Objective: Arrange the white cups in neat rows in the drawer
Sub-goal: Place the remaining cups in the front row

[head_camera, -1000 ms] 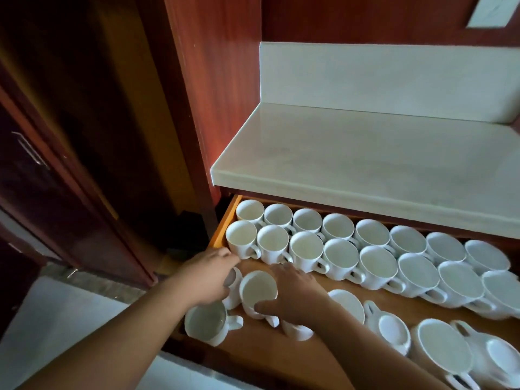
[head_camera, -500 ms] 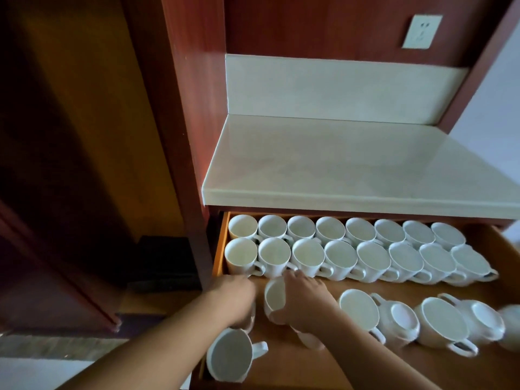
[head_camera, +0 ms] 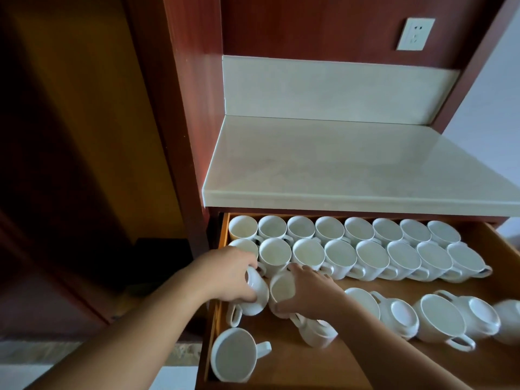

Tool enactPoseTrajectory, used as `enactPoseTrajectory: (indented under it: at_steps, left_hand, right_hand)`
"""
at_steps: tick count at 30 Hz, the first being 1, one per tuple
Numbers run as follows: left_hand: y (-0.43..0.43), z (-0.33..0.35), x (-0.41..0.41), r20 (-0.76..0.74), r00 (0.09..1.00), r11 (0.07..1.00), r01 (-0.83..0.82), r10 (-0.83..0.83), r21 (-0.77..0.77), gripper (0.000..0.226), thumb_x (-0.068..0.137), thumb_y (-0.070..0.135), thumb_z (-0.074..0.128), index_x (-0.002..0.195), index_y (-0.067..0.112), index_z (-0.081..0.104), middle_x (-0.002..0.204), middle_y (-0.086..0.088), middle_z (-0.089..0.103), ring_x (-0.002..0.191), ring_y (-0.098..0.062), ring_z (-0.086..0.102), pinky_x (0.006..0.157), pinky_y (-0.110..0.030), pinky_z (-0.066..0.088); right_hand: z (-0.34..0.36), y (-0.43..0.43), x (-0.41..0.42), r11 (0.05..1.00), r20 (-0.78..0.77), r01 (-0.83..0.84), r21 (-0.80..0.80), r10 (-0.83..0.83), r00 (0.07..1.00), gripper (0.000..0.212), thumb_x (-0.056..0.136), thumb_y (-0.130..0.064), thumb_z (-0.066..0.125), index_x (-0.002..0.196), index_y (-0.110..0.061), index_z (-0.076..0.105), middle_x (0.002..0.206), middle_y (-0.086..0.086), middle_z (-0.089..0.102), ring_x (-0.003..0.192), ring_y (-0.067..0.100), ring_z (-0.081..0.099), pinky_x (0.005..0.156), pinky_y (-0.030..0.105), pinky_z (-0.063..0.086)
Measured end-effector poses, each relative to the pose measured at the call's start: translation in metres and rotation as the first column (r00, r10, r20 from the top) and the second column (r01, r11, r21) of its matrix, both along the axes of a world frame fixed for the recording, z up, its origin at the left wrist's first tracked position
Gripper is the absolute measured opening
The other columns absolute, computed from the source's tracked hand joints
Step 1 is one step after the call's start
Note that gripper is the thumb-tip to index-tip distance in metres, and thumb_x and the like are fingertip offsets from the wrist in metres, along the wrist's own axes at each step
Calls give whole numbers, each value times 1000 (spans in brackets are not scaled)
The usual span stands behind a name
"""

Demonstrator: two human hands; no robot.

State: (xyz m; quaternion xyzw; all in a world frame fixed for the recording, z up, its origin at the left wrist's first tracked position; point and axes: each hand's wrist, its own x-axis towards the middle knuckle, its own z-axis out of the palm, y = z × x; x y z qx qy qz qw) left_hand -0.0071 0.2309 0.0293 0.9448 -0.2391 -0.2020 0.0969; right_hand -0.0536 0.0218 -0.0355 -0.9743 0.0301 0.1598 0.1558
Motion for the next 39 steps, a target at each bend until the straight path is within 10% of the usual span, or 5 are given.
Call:
enactPoseTrajectory:
  at_steps: [6,11,13,21,39]
  left_hand:
    - [22,19,16,-164,962,874,-267,217,-407,50,64,52,87,109,43,68,94,14,71,82,-5,69,76,-31,60]
    - [23,13,5,-583,804,324,-587,118,-742,50,70,34,86,116,23,71,115,-13,72,102,-28,73,95,-53,57]
    - [21,7,0,-589,808,296,-570,32,-766,55,68,33,87,120,27,69,122,-14,68,106,-29,71,94,-52,58]
    - [9,-11,-4,-87,989,859,-147,120,-490,77,64,62,86,126,46,45,109,21,63,94,-1,64,80,-33,58]
    - [10,-64,-14,334,940,998,69,-65,-2,74,71,67,65,131,29,44,129,9,52,121,-21,42,104,-40,33]
  right_hand:
    - [38,-4,22,931,104,163,326,-206,973,42,92,-47,62,120,-16,65,102,1,66,95,23,64,76,31,46]
    - [75,10,24,340,-233,307,889,-241,942,48,92,-57,63,113,-15,73,107,14,75,89,31,74,82,47,58]
    - [77,12,28,212,-215,259,942,-210,954,45,91,-45,70,116,-7,72,112,22,73,102,41,71,95,58,54]
    - [74,43,20,903,114,75,423,-135,984,50,70,-59,77,106,-26,66,89,-7,70,79,8,65,58,25,45]
    - [-10,-15,-5,994,50,81,78,-85,995,90,79,-66,63,152,-26,32,151,-1,39,139,25,33,113,39,36]
